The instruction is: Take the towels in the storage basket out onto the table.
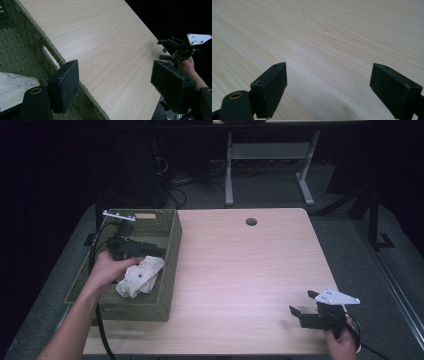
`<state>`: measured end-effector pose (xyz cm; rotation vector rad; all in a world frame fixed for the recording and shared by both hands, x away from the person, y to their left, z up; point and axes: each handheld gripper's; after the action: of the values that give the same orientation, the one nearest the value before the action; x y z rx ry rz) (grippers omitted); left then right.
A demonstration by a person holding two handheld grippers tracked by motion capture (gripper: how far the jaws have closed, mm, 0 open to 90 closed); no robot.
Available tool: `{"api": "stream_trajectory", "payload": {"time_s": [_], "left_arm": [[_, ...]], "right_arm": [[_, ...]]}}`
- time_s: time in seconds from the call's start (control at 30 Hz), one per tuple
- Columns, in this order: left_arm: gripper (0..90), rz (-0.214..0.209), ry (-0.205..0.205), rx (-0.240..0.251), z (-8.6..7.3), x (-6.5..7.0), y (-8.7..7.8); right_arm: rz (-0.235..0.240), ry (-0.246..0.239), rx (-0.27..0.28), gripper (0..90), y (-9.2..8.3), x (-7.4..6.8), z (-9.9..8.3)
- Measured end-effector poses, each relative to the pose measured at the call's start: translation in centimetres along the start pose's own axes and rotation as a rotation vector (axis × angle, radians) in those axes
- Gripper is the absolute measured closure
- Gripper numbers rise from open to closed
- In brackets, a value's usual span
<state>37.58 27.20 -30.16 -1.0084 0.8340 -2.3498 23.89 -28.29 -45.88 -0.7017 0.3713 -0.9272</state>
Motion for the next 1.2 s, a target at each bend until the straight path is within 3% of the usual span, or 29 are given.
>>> {"api": "stream_trajectory", "payload": {"time_s": [0.23, 0.43, 0.77, 0.8, 0.83, 0.97, 1.0, 1.1, 1.13, 1.17, 1.2], "left_arm": [[22.3, 0.012, -0.009, 0.003, -0.5, -0.4, -0.7], [22.6, 0.048, -0.042, -0.009, -1.6, -1.9, -0.9], [23.0, 0.13, -0.157, -0.044, -3.4, -5.7, -0.9], [23.0, 0.131, -0.183, -0.043, -3.6, -6.2, -0.7], [23.1, 0.155, -0.198, -0.065, -3.9, -6.8, -0.6], [24.1, 0.18, -0.229, -0.087, -4.0, -7.5, -0.3], [24.3, 0.217, -0.24, -0.114, -4.0, -8.1, -0.1], [24.4, 0.247, -0.263, -0.133, -4.0, -8.8, 0.1], [24.4, 0.283, -0.283, -0.174, -4.1, -9.4, 0.5], [24.5, 0.283, -0.283, -0.174, -4.1, -9.4, 0.5], [25.1, 0.316, -0.288, -0.207, -4.1, -9.7, 1.0]], "right_arm": [[0.003, -0.001, 0.0, 13.8, 0.0, -0.1, 0.0], [0.006, -0.001, -0.003, 13.9, 0.1, -0.2, 0.0], [0.007, -0.003, -0.003, 13.8, 0.1, -0.1, 0.1], [0.007, -0.001, 0.001, 13.9, 0.1, -0.1, 0.1], [0.008, -0.001, 0.002, 13.8, 0.0, -0.1, 0.1], [0.008, -0.004, 0.0, 13.8, 0.1, -0.2, 0.1], [0.01, -0.005, -0.002, 13.8, 0.1, -0.2, 0.1], [0.01, -0.008, -0.002, 13.9, 0.1, -0.2, 0.1], [0.01, -0.006, -0.002, 13.8, 0.1, -0.2, 0.1], [0.012, -0.002, 0.0, 13.9, 0.1, -0.2, 0.1], [0.013, 0.0, 0.002, 13.9, 0.1, -0.1, 0.1]]}}
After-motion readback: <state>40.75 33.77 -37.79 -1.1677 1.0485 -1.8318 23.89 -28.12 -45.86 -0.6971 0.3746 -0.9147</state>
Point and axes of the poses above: each handheld gripper's, and its own axes: y roughly forward along the jaws, z roughly out of its top, x roughly to its right, and after that the axes turned 8 degrees about -x, right-handed
